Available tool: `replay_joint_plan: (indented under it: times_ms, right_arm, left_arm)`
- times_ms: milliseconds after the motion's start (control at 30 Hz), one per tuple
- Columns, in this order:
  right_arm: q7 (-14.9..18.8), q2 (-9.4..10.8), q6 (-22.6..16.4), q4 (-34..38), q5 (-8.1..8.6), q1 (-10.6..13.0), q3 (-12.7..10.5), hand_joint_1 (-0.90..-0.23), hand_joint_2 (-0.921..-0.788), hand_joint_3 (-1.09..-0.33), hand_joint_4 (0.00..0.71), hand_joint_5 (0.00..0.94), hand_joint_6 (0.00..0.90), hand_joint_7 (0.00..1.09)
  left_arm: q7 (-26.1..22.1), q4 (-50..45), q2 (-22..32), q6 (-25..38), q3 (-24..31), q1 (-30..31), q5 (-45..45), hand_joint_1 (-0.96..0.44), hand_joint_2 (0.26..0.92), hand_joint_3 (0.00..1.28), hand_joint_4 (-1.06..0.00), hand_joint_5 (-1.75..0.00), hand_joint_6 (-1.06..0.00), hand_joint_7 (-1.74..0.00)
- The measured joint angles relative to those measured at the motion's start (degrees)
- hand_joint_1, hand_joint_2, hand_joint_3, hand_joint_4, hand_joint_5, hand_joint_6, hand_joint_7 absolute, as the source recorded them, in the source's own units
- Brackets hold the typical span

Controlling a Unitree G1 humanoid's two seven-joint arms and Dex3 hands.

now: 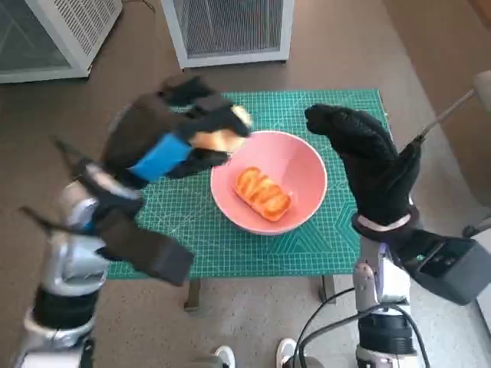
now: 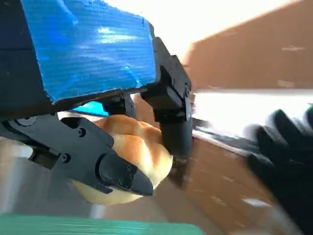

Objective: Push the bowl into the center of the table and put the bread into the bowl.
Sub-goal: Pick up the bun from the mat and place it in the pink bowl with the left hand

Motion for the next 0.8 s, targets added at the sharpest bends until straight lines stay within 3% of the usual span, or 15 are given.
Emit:
replay_joint_plan:
  times_ms: [267, 400, 467, 533, 567, 633, 733, 800]
  right_arm:
    - [0.03, -0.19, -0.01, -0.04, 0.06, 0.05, -0.16, -0.396, -0.915, -0.602, 0.266, 0.627, 0.082, 1.05]
    - [0.04, -0.3, -0.01, -0.07, 0.06, 0.09, -0.19, -0.394, -0.916, -0.6, 0.264, 0.631, 0.083, 1.05]
    - [0.04, -0.35, -0.01, -0.09, 0.05, 0.12, -0.2, -0.39, -0.915, -0.602, 0.263, 0.632, 0.084, 1.05]
    - [0.03, -0.37, -0.01, -0.21, 0.05, 0.2, -0.21, -0.387, -0.913, -0.607, 0.263, 0.633, 0.084, 1.05]
    - [0.03, -0.37, -0.01, -0.3, 0.04, 0.25, -0.21, -0.388, -0.912, -0.608, 0.263, 0.633, 0.085, 1.05]
    - [0.03, -0.38, -0.01, -0.47, 0.03, 0.34, -0.2, -0.394, -0.911, -0.608, 0.263, 0.633, 0.086, 1.05]
    - [0.03, -0.47, -0.01, -0.67, 0.06, 0.5, -0.3, -0.398, -0.913, -0.604, 0.264, 0.634, 0.088, 1.05]
    - [0.04, -0.57, -0.02, -0.73, 0.08, 0.63, -0.42, -0.399, -0.914, -0.6, 0.266, 0.635, 0.088, 1.05]
  left_arm:
    - [-0.06, 11.88, -4.06, -2.09, -5.99, -5.24, 2.75, 0.0, 0.92, 0.12, -0.66, -1.2, -0.53, -1.25]
    - [0.02, 17.96, -5.8, -3.85, -8.1, -7.72, 3.56, 0.0, 0.92, 0.16, -0.58, -1.25, -0.52, -1.31]
    - [0.03, 20.72, -6.54, -4.96, -8.88, -8.75, 3.59, 0.0, 0.921, 0.21, -0.5, -1.31, -0.5, -1.35]
    - [0.27, 23.25, -6.97, -6.14, -9.83, -9.74, 4.06, -0.21, 0.921, 0.25, -0.4, -0.97, -0.47, -1.42]
    - [0.56, 24.56, -7.06, -6.77, -10.42, -10.16, 4.62, -0.24, 0.921, 0.26, -0.38, -0.88, -0.46, -1.44]
    - [1.67, 26.63, -7.08, -8.03, -11.36, -10.8, 6.3, -0.27, 0.904, 0.19, -0.33, -0.52, -0.39, -0.99]
    - [3.29, 29.57, -6.86, -9.25, -12.87, -11.56, 8.84, -0.32, 0.915, 0.13, -0.31, -0.27, -0.32, -0.72]
    - [3.99, 30.79, -6.58, -9.56, -13.55, -11.65, 10.26, -0.35, 0.918, 0.13, -0.27, -0.19, -0.26, -0.63]
